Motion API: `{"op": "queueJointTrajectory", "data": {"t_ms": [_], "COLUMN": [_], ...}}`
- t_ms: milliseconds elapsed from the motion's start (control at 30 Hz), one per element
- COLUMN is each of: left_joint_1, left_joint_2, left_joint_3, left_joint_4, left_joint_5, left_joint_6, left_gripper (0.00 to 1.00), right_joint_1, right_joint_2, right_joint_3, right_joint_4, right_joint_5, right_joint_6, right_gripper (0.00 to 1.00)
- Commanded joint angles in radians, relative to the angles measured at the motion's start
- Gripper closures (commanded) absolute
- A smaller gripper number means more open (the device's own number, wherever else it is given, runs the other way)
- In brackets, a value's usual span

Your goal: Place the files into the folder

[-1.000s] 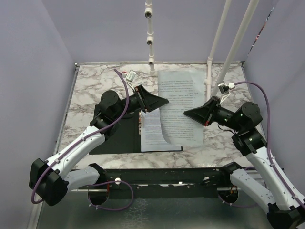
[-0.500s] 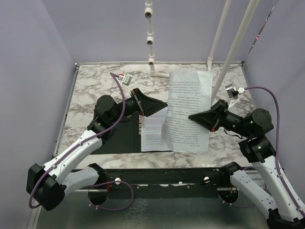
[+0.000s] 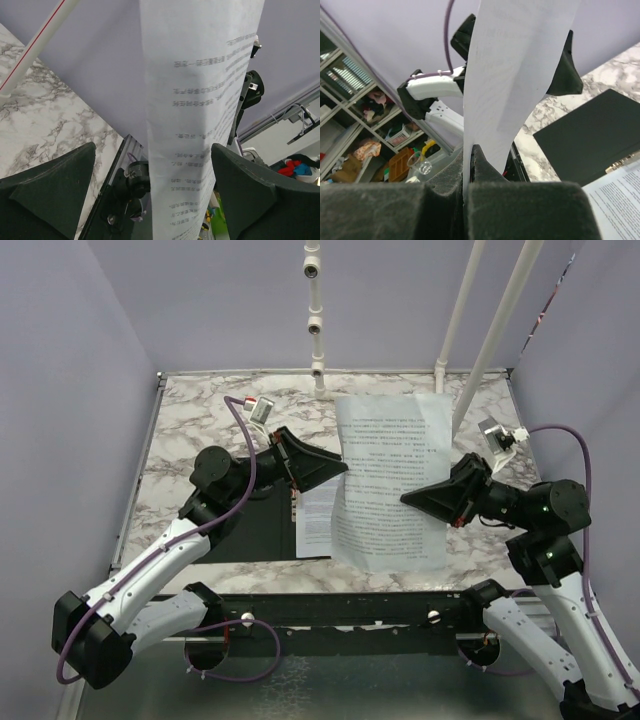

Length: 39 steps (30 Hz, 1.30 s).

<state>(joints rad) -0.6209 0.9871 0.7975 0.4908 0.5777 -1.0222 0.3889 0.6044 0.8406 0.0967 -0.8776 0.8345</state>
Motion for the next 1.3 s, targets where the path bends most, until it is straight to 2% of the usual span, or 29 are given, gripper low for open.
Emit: {"op": "queueJointTrajectory", "data": {"t_ms": [0,133,400,600,667,733,867,1000,1100,1200,1267], "left_joint_1": [0.006,0.006,0.005,0.004,0.004,0.004,0.004,0.004,0.004,0.004,0.004], "left_joint_2": [-0.026,-0.024,-0.038,-0.047,-0.047,-0.045,-0.038,-0.025,-0.014,-0.007,-0.004], "left_joint_3": [-0.021,-0.041,-0.078,-0.082,-0.084,-0.088,-0.098,-0.106,-0.108,-0.108,-0.108], "left_joint_4": [0.071,0.176,0.362,0.422,0.422,0.423,0.424,0.421,0.417,0.396,0.371], "left_joint_5": [0.056,0.095,0.142,0.157,0.158,0.159,0.149,0.142,0.141,0.135,0.130], "left_joint_6": [-0.025,-0.083,-0.195,-0.240,-0.242,-0.244,-0.247,-0.247,-0.248,-0.237,-0.224], "left_gripper": [0.01,0.01,0.01,0.01,0.04,0.12,0.34,0.52,0.73,0.86,0.90], "right_joint_1": [-0.001,-0.001,-0.001,-0.001,-0.001,-0.001,-0.001,-0.001,-0.001,-0.001,-0.001], "right_joint_2": [-0.009,0.001,0.036,0.053,0.054,0.050,0.043,0.034,0.030,0.025,0.026], "right_joint_3": [-0.004,-0.029,-0.041,-0.037,-0.026,-0.013,0.015,0.015,0.019,0.021,0.024], "right_joint_4": [0.121,0.204,0.254,0.203,0.157,0.115,0.004,-0.017,-0.034,-0.041,-0.043], "right_joint_5": [-0.073,-0.080,-0.075,-0.057,-0.044,-0.027,0.014,0.024,0.031,0.037,0.038], "right_joint_6": [0.075,0.129,0.149,0.107,0.080,0.051,-0.015,-0.026,-0.035,-0.041,-0.043], "right_gripper": [1.00,0.99,1.00,1.00,1.00,1.00,0.99,1.00,0.99,1.00,1.00]}}
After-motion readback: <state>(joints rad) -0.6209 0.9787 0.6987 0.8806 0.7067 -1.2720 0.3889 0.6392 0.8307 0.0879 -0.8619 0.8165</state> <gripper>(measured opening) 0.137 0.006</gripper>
